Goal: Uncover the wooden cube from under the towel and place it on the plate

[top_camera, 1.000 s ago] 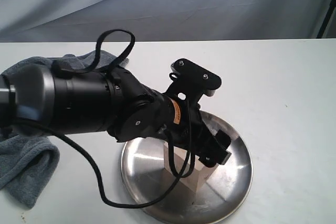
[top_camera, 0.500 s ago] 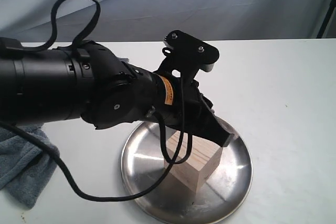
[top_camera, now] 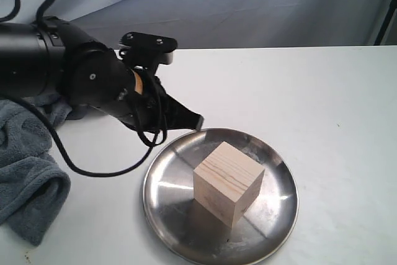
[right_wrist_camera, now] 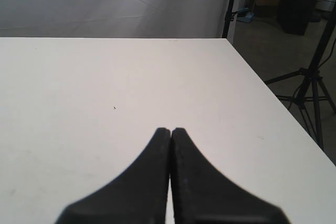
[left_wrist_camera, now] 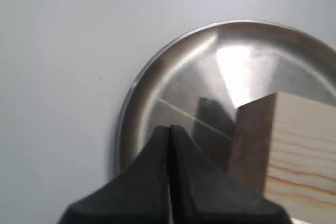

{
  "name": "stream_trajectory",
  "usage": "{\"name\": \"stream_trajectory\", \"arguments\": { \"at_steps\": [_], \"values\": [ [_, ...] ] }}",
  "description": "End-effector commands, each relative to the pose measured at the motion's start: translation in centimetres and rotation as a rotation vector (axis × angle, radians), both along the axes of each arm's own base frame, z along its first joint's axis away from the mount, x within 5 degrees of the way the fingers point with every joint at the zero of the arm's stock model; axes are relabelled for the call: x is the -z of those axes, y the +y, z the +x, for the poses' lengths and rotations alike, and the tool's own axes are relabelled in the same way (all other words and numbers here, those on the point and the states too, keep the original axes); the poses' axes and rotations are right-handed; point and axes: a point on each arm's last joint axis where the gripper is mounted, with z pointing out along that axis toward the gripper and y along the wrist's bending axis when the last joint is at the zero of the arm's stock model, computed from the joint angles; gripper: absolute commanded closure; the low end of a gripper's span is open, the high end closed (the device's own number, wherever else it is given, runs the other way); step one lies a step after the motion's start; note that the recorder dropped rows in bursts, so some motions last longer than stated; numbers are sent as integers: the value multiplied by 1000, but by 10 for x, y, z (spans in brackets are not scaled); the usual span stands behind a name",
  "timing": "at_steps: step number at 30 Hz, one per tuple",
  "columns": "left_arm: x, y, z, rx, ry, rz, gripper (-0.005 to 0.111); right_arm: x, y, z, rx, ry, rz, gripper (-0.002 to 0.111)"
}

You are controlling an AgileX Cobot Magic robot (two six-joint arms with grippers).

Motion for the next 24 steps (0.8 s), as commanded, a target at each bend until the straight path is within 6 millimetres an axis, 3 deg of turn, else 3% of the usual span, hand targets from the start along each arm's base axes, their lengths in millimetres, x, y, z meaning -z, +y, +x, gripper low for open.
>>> {"name": "stream_trajectory", "arguments": {
  "at_steps": [1, 17, 24],
  "values": [
    [1, 30, 9, -143, 95, 42, 107, 1, 0, 0, 0, -1, 2, 108],
    [8, 131, 29, -429, 337, 201, 107, 1, 0, 0, 0, -1, 2, 108],
    [8, 162, 29, -520, 418, 226, 107, 1, 0, 0, 0, -1, 2, 108]
  ]
}}
